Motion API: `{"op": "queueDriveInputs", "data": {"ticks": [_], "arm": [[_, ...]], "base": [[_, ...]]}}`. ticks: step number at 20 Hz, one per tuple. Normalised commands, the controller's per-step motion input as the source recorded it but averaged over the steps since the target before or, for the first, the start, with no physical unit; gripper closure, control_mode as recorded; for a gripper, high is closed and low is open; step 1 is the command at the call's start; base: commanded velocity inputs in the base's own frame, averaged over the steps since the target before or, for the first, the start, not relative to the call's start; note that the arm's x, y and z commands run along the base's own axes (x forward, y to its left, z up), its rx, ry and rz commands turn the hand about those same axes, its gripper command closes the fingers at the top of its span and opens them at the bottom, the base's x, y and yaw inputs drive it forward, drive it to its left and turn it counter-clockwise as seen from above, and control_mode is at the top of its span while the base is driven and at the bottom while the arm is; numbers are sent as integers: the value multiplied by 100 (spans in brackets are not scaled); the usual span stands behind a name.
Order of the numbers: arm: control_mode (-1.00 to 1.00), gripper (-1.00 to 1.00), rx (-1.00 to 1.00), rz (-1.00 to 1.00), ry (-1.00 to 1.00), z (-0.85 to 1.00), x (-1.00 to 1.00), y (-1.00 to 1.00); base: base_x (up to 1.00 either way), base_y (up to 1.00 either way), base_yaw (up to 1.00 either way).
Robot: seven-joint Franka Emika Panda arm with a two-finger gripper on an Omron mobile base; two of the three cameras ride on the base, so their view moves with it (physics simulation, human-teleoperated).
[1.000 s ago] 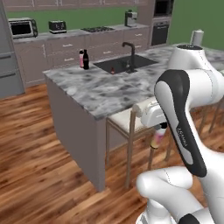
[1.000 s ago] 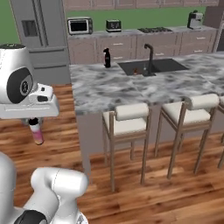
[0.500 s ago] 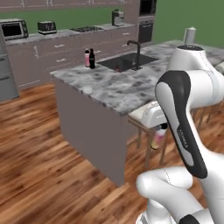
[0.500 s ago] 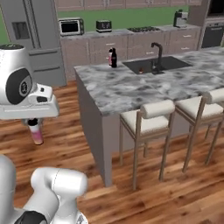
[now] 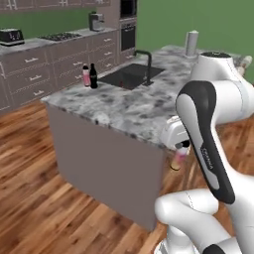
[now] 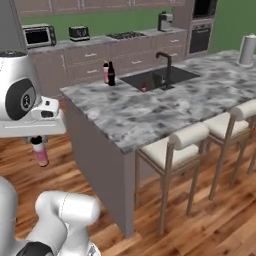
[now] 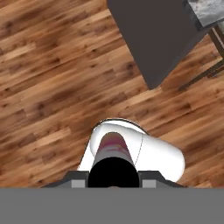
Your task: Place the large bottle from the dining counter next to the other large bottle outside the sink, and place the small bottle from the dining counter next to the other small bottle inside the sink.
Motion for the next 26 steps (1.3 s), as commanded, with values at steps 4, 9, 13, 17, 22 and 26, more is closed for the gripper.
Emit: {"op": "queueDriveInputs", "data": {"ticks": [4,9,13,17,22,26], "arm": [[100,100,0,0,0,0,0,0],[100,100,0,0,0,0,0,0],[100,100,0,0,0,0,0,0],[100,100,0,0,0,0,0,0],[100,100,0,0,0,0,0,0],[100,100,0,0,0,0,0,0]], "base": [[71,100,-43],[51,100,-39],[46,100,-38],[46,100,-38],[47,100,-38],[44,100,-37]]}}
